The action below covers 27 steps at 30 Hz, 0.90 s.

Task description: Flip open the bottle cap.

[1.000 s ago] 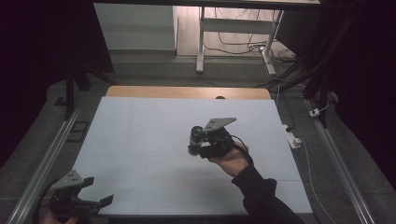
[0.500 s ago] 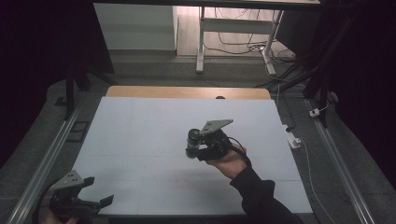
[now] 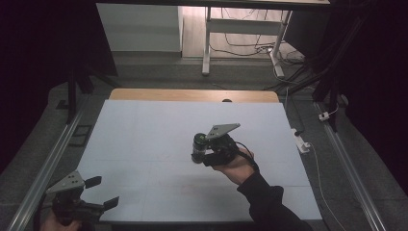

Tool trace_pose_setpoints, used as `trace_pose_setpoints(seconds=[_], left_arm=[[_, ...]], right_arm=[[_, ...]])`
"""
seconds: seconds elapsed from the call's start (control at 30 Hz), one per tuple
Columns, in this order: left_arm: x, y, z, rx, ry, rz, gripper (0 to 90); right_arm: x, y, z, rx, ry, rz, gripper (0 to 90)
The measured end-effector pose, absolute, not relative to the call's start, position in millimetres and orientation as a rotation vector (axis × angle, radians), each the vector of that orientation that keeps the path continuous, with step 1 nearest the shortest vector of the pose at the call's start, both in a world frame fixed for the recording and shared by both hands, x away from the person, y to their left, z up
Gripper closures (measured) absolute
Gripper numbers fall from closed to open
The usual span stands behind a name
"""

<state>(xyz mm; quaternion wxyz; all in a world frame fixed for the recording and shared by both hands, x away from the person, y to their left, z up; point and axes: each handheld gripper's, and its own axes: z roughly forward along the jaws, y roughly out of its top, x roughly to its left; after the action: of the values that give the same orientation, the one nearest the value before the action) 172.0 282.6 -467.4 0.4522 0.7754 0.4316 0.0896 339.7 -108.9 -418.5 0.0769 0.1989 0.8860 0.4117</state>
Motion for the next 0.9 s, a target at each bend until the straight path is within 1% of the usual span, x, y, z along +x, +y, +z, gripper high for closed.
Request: trace_pose_setpoints(seconds=[0.1,0.17,0.2,0.37,0.77,0.9], left_arm=[[173.3,276.4,-463.4,1.911,1.006,0.223,0.0],[173.7,274.4,-462.3,1.917,0.999,0.218,0.0],[174.3,271.0,-460.3,1.925,0.982,0.235,0.0],[177.2,266.3,-455.8,1.926,0.968,0.251,0.0],[195.2,241.4,-438.3,1.954,0.9,0.212,0.0],[201.0,235.8,-429.8,1.976,0.889,0.25,0.0]], right_arm=[[339.0,-108.0,-419.0,0.591,2.657,1.229,53.0],[338.9,-107.9,-419.0,0.59,2.658,1.231,53.0],[338.9,-108.1,-418.8,0.589,2.658,1.235,53.0],[338.4,-108.2,-417.9,0.589,2.655,1.239,53.0],[338.1,-107.5,-416.4,0.594,2.653,1.242,52.9],[337.4,-107.2,-415.2,0.594,2.652,1.248,52.9]])
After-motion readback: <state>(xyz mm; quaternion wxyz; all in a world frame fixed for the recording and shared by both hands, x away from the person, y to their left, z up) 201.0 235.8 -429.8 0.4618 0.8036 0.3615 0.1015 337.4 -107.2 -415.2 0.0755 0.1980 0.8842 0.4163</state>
